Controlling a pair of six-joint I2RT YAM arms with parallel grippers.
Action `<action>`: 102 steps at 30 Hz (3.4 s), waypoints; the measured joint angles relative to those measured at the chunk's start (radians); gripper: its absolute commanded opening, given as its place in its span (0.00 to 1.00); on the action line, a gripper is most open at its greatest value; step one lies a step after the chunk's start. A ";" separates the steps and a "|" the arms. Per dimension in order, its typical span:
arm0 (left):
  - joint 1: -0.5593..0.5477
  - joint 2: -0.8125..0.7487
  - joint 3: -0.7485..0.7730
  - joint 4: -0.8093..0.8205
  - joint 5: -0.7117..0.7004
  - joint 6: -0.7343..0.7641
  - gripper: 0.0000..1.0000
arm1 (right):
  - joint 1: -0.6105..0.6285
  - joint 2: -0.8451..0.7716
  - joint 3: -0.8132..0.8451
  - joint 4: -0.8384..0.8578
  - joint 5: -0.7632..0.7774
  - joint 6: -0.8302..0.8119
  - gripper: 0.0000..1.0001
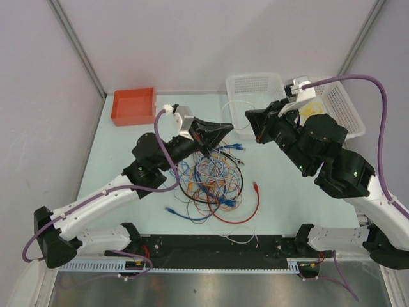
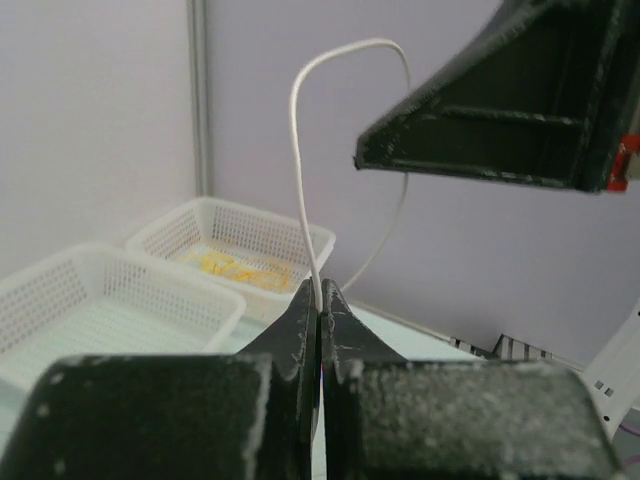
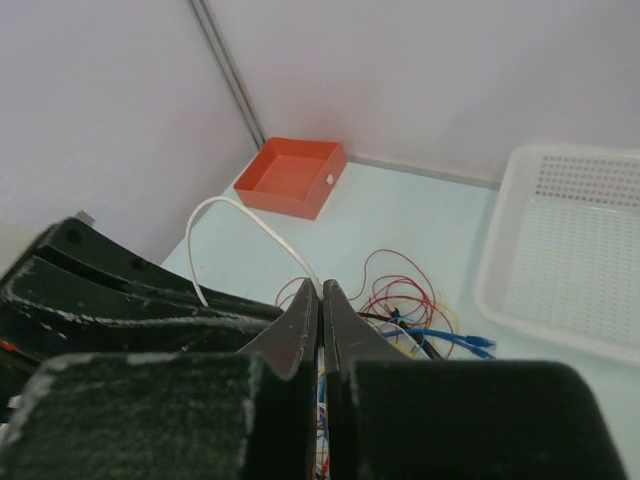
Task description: Untangle the cables
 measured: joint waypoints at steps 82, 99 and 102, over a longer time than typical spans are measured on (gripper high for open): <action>0.708 1.057 1.263 0.029 -1.096 0.324 0.00 | -0.277 -0.340 -0.880 0.164 -0.283 0.307 0.87; 0.696 1.061 1.325 0.090 -1.120 0.624 0.00 | -0.307 -0.350 -0.880 0.164 -0.311 0.337 0.87; 0.694 1.070 1.309 0.109 -1.137 0.651 0.00 | -0.311 -0.350 -0.880 0.158 -0.311 0.337 0.87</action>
